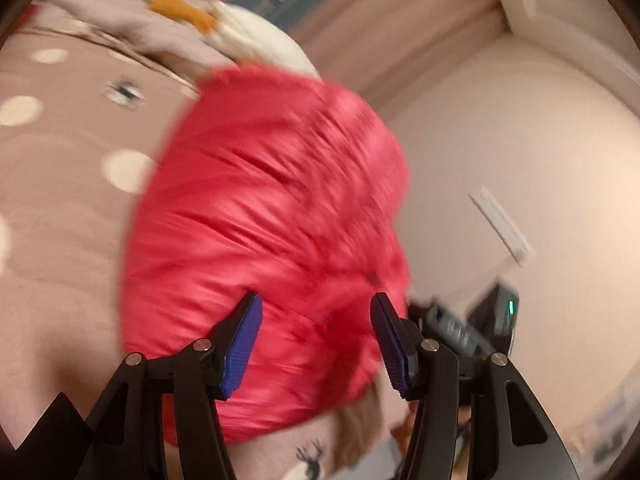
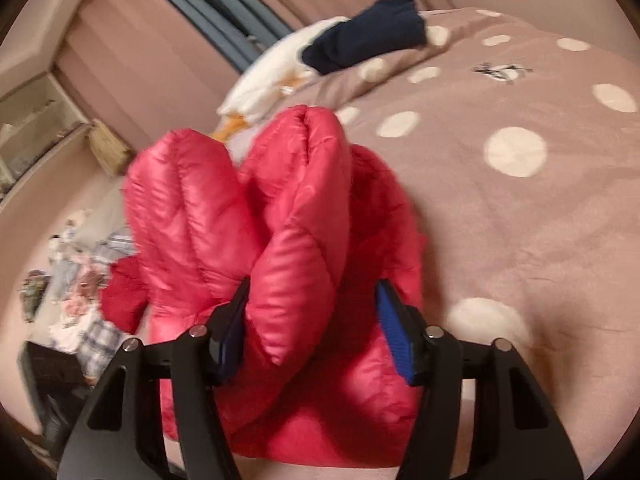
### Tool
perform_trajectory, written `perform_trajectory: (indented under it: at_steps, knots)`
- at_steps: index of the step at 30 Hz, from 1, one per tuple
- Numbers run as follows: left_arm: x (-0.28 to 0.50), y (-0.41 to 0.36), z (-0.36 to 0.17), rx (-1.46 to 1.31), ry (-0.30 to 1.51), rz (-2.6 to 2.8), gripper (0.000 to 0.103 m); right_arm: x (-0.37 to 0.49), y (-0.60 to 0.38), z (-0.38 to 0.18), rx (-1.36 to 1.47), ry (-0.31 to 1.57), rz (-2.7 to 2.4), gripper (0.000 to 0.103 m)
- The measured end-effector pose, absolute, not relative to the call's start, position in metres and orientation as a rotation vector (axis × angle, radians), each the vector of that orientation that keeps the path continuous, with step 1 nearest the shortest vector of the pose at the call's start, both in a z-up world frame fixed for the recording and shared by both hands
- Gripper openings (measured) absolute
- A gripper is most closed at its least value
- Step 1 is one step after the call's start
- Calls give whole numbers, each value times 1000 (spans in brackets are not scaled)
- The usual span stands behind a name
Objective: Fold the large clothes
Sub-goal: 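Open both tools, release the jacket bundle and regrasp its end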
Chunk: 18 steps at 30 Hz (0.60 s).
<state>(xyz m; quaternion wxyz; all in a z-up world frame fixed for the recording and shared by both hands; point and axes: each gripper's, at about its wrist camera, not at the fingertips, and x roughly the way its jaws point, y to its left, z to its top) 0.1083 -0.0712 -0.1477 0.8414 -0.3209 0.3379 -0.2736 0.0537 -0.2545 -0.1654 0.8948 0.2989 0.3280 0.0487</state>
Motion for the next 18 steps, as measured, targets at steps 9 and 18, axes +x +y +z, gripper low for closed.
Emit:
perform_trajectory:
  at_steps: [9,18]
  knots:
    - [115,-39,-145,-621,669,-161,59,57,-268,-188,583,783,-63,64]
    - [138,-35,-157,-636,683,-15,59,58,-280,-207,606,814,-55,70]
